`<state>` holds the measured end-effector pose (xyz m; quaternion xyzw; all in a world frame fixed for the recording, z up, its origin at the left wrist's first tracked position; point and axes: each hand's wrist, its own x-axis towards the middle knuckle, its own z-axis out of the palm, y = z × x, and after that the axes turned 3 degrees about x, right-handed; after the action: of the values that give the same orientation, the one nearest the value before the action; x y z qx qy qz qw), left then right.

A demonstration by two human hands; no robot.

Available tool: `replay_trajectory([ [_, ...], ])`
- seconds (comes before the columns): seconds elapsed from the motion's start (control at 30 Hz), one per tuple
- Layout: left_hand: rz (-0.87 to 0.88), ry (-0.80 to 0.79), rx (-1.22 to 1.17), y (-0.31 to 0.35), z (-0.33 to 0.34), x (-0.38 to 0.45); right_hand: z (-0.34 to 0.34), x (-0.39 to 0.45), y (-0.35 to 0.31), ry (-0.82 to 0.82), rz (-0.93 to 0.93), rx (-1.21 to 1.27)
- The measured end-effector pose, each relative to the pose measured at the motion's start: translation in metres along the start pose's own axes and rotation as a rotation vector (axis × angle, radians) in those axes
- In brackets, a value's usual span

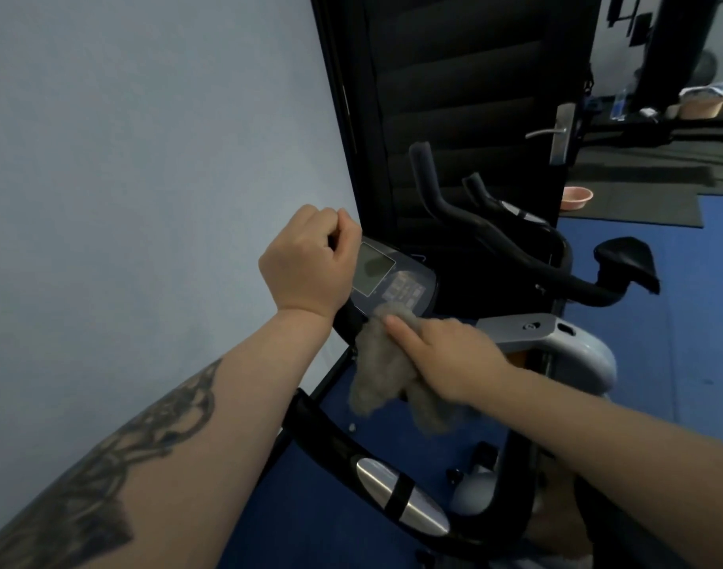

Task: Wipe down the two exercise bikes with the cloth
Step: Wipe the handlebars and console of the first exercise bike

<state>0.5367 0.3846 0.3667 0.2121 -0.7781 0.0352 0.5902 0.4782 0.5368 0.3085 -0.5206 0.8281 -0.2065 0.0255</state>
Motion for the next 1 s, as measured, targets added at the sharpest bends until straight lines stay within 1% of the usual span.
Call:
replay_trajectory([
  [0.03,0.003,0.002,0.003,0.001,-0.001,0.001,0.006,0.005,-0.012,0.042,-0.041,-0.098],
  [0.07,0.008,0.004,0.006,0.000,-0.001,0.001,0.012,0.006,-0.027,0.100,-0.077,-0.142],
  [0.1,0.015,0.005,0.010,0.000,-0.002,0.001,0.017,0.006,-0.036,0.145,-0.099,-0.135],
  [0.13,0.023,0.004,0.012,-0.001,-0.002,0.001,0.016,0.001,-0.035,0.139,-0.103,-0.137],
  [0.17,0.029,0.000,0.009,-0.001,-0.002,0.001,0.013,-0.003,-0.025,0.102,-0.147,-0.168],
  [0.23,0.025,-0.004,-0.001,-0.001,0.000,0.000,0.005,-0.009,0.002,-0.019,-0.231,-0.209],
  [0.27,0.022,0.001,-0.002,-0.001,0.000,0.000,0.000,-0.010,0.006,-0.038,-0.186,-0.171],
  [0.33,0.019,0.008,0.006,0.000,0.000,0.000,-0.001,-0.001,-0.006,0.027,-0.060,-0.118],
  [0.37,0.019,0.009,0.011,0.000,0.000,0.001,0.002,0.005,-0.017,0.062,-0.042,-0.160],
  [0.47,0.009,-0.006,0.010,-0.001,-0.001,0.000,0.012,0.005,-0.023,0.063,-0.125,-0.201],
  [0.53,0.015,-0.017,0.009,-0.002,-0.001,0.000,0.002,-0.009,-0.003,0.013,-0.171,-0.065],
  [0.6,0.015,-0.016,0.008,-0.001,0.000,-0.001,-0.012,-0.013,0.012,-0.032,-0.104,0.103],
  [0.67,0.003,-0.008,0.012,0.000,0.000,-0.001,-0.016,-0.002,0.003,-0.031,-0.056,0.160],
  [0.7,0.001,-0.007,0.014,0.000,0.000,-0.001,-0.013,0.003,-0.006,-0.004,-0.042,0.164],
  [0.73,0.005,-0.010,0.014,0.000,-0.001,0.000,-0.006,0.005,-0.016,0.042,-0.054,0.117],
  [0.77,0.010,-0.013,0.013,-0.001,-0.002,0.000,0.003,0.005,-0.023,0.099,-0.105,0.036],
  [0.8,0.011,-0.015,0.010,-0.001,-0.002,0.000,0.008,0.001,-0.024,0.109,-0.166,-0.039],
  [0.83,0.010,-0.015,0.006,-0.001,-0.002,0.000,0.008,-0.005,-0.018,0.091,-0.197,-0.011],
  [0.87,0.014,-0.016,0.001,-0.002,-0.002,0.000,0.000,-0.011,-0.008,0.033,-0.207,0.075],
  [0.93,0.020,-0.007,-0.010,-0.001,0.000,-0.001,-0.018,-0.015,0.018,-0.087,-0.176,0.206],
  [1.0,0.016,0.005,-0.004,-0.001,0.001,0.000,-0.025,-0.007,0.022,-0.117,-0.149,0.200],
])
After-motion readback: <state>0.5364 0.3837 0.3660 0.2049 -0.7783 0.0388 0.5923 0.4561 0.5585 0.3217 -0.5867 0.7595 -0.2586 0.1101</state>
